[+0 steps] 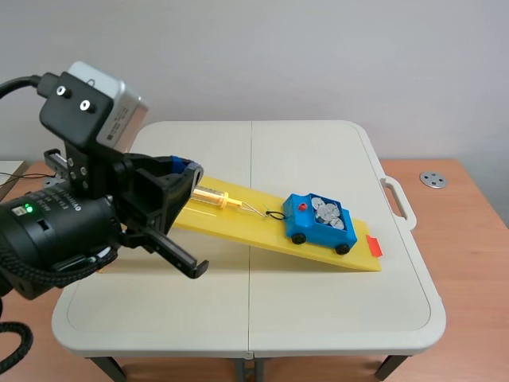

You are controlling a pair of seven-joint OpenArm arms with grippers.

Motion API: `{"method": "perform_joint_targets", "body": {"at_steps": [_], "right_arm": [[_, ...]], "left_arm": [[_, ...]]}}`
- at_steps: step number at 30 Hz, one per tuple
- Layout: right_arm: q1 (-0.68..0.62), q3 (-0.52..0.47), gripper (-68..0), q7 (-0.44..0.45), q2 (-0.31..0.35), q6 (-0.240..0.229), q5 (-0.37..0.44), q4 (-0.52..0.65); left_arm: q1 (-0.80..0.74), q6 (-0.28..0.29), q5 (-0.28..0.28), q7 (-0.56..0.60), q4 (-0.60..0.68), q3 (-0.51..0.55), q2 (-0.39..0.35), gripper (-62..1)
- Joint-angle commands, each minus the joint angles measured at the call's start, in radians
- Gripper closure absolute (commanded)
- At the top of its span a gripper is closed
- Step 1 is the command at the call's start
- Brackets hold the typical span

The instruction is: Place the four metal weights on the blue cart on the ramp.

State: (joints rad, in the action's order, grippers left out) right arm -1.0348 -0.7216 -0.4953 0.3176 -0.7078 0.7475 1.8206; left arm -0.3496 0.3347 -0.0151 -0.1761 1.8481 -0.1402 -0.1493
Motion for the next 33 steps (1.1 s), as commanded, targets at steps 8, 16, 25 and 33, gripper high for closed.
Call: {"method": "perform_joint_targets", "body": {"at_steps": [8, 16, 25, 33], "right_arm": [[-0.228, -0.133, -2.2, 0.025, -0.063, -0.038, 0.098, 0.083], [-0.333, -0.196, -2.2, -0.006, -0.080, -0.038, 0.098, 0.083], [-0.333, -0.273, -2.2, -0.071, -0.107, -0.038, 0.126, 0.083], [-0.333, -0.273, -2.2, -0.051, -0.107, -0.038, 0.125, 0.083]], "left_arm": [[0.121, -0.063, 0.063, 0.104, -0.011, -0.024, 0.005, -2.7], [0.180, -0.090, 0.095, 0.105, -0.112, -0.024, 0.014, -2.7], [0.267, -0.135, 0.143, 0.119, -0.230, -0.052, 0.022, -2.7], [0.289, -0.157, 0.166, 0.131, -0.282, -0.052, 0.035, -2.7]]}}
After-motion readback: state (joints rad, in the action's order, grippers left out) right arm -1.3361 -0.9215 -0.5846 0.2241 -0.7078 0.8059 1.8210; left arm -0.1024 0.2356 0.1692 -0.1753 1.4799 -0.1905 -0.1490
